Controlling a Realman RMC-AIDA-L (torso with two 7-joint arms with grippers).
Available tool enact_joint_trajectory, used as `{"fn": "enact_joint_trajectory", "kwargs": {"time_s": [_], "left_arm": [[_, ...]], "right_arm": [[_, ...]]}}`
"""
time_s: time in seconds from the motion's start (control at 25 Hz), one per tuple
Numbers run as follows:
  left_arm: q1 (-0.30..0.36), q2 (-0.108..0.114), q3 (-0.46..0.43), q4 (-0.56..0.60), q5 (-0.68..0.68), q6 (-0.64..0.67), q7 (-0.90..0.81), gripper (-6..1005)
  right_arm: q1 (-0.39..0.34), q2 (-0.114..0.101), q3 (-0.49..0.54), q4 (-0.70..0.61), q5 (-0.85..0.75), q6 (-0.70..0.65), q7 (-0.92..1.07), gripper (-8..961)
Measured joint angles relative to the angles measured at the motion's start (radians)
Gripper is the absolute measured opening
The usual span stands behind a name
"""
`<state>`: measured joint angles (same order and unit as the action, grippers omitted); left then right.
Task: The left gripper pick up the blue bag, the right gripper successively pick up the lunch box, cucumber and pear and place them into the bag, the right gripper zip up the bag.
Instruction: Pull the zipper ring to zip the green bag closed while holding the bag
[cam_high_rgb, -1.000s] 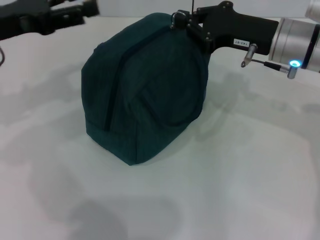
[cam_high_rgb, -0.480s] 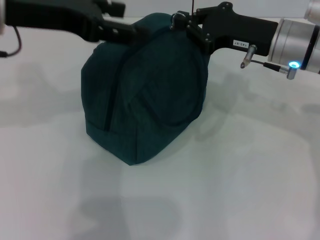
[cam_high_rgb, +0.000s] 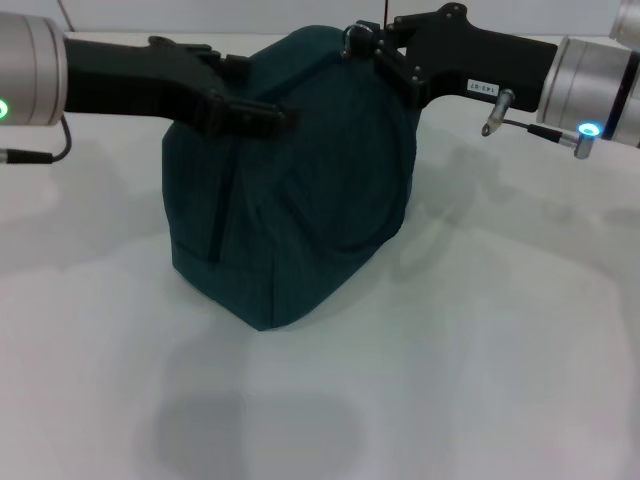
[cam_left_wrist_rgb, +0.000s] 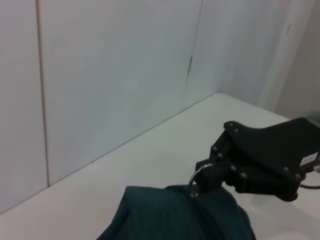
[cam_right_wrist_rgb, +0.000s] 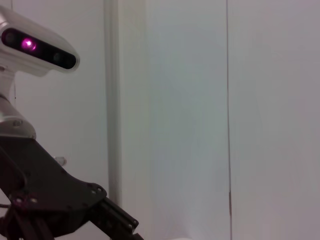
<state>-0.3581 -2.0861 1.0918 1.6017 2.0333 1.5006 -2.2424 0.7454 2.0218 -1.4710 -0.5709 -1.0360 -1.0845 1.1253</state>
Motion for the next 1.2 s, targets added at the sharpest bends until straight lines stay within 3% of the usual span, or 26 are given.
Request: {"fn": "enact_joint_trajectory", "kwargs": {"time_s": [0.6, 1.04, 1.2], "left_arm": [[0.029, -0.004, 0.072, -0.047, 0.037, -0.067, 0.105, 856], [0.028, -0.004, 0.087, -0.098, 0.014, -0.098, 0.144, 690], [0.036, -0.003, 0.086, -0.100, -0.013, -0.112, 0.144, 539]], "right_arm": [[-0.001, 0.000, 0.000, 0.002, 0.003, 0.000, 0.000, 15], [-0.012, 0.001, 0.000, 0.002, 0.019, -0.008, 0.008, 15], [-0.023, 0.001, 0.000, 0.002, 0.048, -0.022, 0.010, 15]]}}
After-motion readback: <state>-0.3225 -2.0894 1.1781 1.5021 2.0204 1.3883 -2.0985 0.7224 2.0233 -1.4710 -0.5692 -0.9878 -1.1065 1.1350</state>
